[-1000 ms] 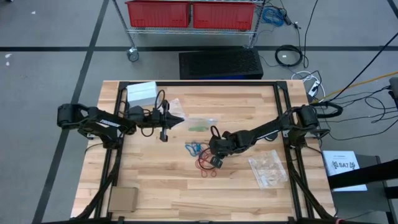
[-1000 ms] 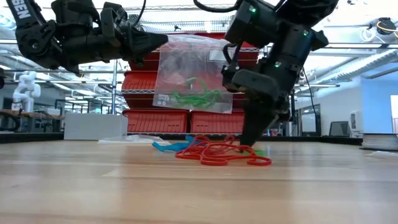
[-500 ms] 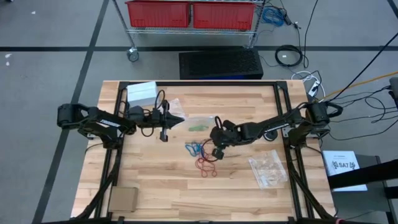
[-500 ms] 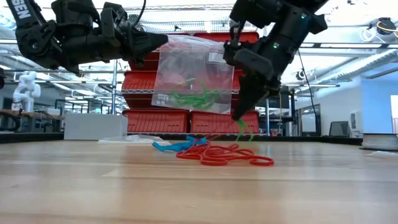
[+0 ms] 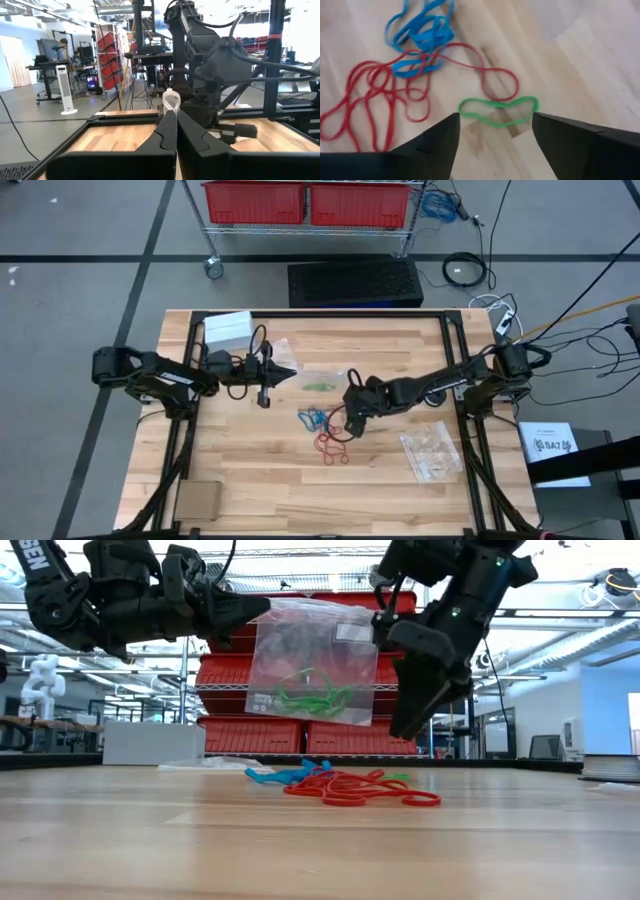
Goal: Sort rubber bands
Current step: Put the green rubber band into the top right transparent zip lock bag
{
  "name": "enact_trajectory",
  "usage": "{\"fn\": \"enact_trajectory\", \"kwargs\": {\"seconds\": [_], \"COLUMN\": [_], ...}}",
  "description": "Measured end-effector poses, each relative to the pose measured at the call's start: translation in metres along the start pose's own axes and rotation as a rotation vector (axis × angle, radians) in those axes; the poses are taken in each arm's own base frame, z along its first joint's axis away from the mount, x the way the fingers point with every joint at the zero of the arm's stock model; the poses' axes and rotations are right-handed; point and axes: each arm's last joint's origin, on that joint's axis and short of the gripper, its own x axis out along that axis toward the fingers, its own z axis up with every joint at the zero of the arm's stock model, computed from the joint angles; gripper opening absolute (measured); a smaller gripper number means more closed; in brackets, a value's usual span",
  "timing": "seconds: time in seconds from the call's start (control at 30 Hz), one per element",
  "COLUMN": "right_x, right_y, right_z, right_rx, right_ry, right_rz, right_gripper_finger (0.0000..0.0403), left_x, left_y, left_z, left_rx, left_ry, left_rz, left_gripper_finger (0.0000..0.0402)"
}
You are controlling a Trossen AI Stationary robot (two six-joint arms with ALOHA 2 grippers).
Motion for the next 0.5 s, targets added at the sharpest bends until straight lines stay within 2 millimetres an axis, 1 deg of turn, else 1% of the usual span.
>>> {"fn": "enact_trajectory", "kwargs": {"seconds": [0.13,0.23,0.33,0.5], "right_x": [0.01,0.023,0.036,0.048], "right_y": [-0.007,-0.018,-0.025,-0.03], "right_z": [0.0,0.003,0.004,0.005], "right_rx": [0.04,0.15,0.22,0.281], "right_ry": [0.019,0.056,0.077,0.095], "right_rz": [-0.057,-0.086,-0.106,-0.11], "right_gripper_finger": [0.0242,0.0233,0.0227,0.0225], "left_x": [0.0,0.0,0.0,0.0], "left_y": [0.0,0.0,0.0,0.0], "left_z": [0.0,0.0,0.0,-0.001], "left_rx": [0.0,0.0,-0.001,-0.002], "left_ry": [0.0,0.0,0.002,0.006], "left_rz": [0.0,0.0,0.0,0.0], "left_gripper_finger": [0.0,0.0,0.0,0.0]}}
